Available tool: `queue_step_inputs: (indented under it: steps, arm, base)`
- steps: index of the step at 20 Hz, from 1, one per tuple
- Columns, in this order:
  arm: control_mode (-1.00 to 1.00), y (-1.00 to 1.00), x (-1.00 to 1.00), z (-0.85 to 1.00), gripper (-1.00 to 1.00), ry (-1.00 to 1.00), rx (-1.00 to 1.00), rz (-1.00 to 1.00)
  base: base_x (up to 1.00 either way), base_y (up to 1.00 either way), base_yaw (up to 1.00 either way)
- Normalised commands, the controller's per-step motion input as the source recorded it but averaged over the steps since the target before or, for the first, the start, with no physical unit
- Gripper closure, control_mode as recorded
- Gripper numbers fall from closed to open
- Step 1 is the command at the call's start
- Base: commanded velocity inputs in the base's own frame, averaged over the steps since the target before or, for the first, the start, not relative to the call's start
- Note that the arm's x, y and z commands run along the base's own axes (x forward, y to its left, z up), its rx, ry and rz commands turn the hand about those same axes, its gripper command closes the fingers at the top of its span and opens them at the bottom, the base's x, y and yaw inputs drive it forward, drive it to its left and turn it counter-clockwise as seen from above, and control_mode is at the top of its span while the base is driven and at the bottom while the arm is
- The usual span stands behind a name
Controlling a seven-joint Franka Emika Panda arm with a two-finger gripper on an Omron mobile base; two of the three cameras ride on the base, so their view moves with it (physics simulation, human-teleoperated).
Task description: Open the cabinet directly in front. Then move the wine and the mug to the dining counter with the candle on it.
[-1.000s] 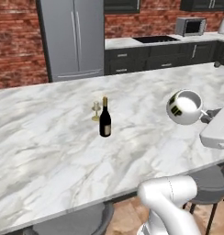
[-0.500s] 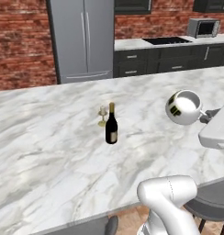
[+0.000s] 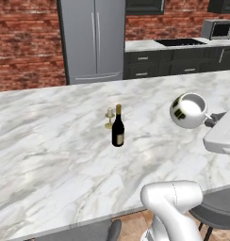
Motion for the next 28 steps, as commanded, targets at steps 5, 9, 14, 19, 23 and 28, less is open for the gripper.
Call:
queue_step_inputs:
  steps: [5,9,14,19,23,28]
  arm:
    - [1.0,0.0,0.0,0.0,1.0,0.0,0.0,0.0]
    - [-1.0,0.0,0.0,0.0,1.0,0.0,0.0,0.0]
    - [-1.0,-0.02,0.07,-0.03,1.0,0.02,0.0,0.0]
    - [-1.0,-0.14,0.11,-0.22,1.0,0.01,0.0,0.0]
    - [-1.0,-0.28,0.01,-0.32,1.0,0.0,0.0,0.0]
    - [-1.0,-0.35,0.04,-0.31,1.0,0.02,0.0,0.0]
  base:
    - [0.03,0.0,0.0]
    - [0.0,0.0,0.0]
    - [0.0,0.0,0.0]
    - [0.0,0.0,0.0]
    - [0.0,0.0,0.0]
    - [0.0,0.0,0.0]
